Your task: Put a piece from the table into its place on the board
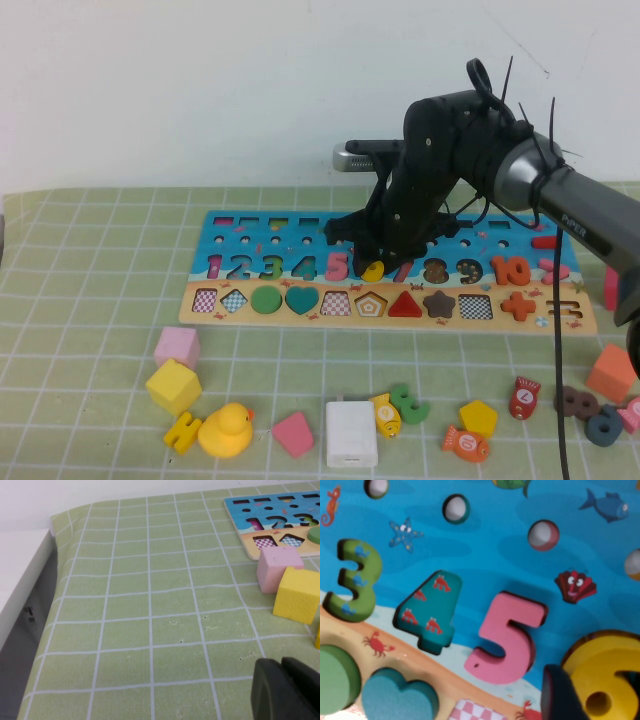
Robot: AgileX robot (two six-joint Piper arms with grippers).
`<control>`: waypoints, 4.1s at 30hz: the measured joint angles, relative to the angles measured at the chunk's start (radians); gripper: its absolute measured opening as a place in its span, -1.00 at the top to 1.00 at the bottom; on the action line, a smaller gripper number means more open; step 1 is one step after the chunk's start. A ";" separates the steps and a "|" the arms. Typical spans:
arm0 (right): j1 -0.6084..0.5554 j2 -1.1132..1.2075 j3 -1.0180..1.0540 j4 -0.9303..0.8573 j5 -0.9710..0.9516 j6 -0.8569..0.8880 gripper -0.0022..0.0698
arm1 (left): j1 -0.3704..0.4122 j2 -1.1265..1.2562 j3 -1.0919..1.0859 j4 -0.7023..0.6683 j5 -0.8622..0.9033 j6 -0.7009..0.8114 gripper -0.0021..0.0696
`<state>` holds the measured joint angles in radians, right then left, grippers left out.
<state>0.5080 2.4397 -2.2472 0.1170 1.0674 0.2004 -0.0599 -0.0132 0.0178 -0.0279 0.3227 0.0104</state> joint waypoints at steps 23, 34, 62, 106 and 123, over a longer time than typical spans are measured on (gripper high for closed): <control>0.000 0.002 -0.015 0.016 0.005 -0.002 -0.15 | 0.000 0.000 0.000 0.000 0.000 0.000 0.95; 0.000 0.003 -0.260 -0.050 0.161 -0.151 0.26 | 0.000 0.000 0.000 0.000 0.000 0.000 0.95; 0.227 -0.844 0.445 -0.385 0.171 -0.067 0.94 | 0.000 0.000 0.000 0.001 0.000 -0.002 0.95; 0.227 -2.127 1.679 -0.405 -0.564 0.000 0.94 | 0.000 0.000 0.000 0.004 0.000 -0.010 0.95; -0.337 -2.140 1.680 -0.403 -0.565 0.001 0.94 | 0.000 0.000 0.000 0.004 0.000 -0.010 0.95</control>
<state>0.1712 0.3000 -0.5674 -0.2861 0.5022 0.2017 -0.0599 -0.0132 0.0178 -0.0242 0.3227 0.0000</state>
